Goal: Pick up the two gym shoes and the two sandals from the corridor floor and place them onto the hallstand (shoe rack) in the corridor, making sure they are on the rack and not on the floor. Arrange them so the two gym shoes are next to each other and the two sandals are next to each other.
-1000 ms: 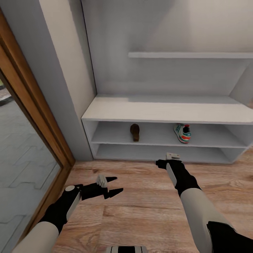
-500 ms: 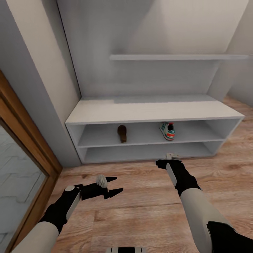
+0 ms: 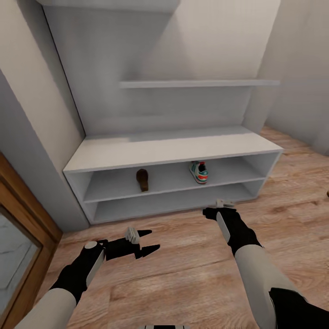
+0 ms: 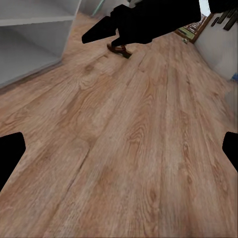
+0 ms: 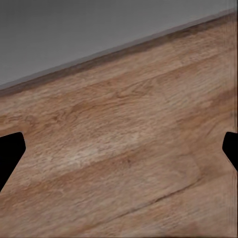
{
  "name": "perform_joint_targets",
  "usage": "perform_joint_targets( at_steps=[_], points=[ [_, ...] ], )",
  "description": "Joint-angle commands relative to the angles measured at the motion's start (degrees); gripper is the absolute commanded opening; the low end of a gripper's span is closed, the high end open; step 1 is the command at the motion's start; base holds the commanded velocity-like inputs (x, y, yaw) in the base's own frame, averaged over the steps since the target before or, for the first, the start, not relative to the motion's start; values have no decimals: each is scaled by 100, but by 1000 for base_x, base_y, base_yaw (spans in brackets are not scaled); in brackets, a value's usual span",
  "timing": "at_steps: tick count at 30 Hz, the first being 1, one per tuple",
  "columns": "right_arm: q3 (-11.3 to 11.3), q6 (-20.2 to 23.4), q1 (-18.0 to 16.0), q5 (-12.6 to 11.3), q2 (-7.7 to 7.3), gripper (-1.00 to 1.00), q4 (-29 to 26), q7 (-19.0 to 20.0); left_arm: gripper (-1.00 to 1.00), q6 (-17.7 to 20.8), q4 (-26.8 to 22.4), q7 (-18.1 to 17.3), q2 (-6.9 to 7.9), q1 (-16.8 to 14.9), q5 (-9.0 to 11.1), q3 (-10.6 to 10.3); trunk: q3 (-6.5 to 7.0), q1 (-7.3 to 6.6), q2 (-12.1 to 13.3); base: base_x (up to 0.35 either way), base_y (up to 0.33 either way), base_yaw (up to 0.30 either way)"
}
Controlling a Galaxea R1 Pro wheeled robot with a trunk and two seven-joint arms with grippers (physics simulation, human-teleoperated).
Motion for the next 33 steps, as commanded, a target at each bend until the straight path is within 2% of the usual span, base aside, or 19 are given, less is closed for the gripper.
perform_joint_targets(
  at_steps=[1, 6, 9, 11, 16, 27, 33],
  points=[
    [-20, 25, -2, 10, 8, 100, -6, -7, 100, 36, -1, -2, 9, -2, 53, -25, 1, -1, -2, 0, 0, -253],
    [-21, 25, -3, -85, 7, 100, -6, -7, 100, 36, -1, -2, 9, -5, 53, -21, 116, -11, 3, 0, 0, -253],
    [-23, 25, -4, -302, 6, 100, -10, -7, 100, 36, -1, -2, 9, -4, 53, -18, 199, -19, 7, 0, 0, -253],
    [-23, 25, -2, -365, 6, 100, -11, -7, 100, 36, -1, -2, 9, -3, 53, -17, 254, -24, 10, 0, 0, -253],
    [-25, 25, -1, -428, 1, 100, -12, -7, 100, 36, -1, -2, 9, -4, 53, -17, 392, -37, 17, 0, 0, -253],
    [-26, 25, -4, -437, 0, 100, -13, -15, 100, 36, -1, -2, 18, -4, 53, -17, 452, -37, 17, 5, 0, -253],
    [-25, 25, -3, -436, 1, 100, -14, -15, 100, 36, -1, 5, 18, -5, 53, -17, 484, -37, 17, 196, -140, -253]
  ],
)
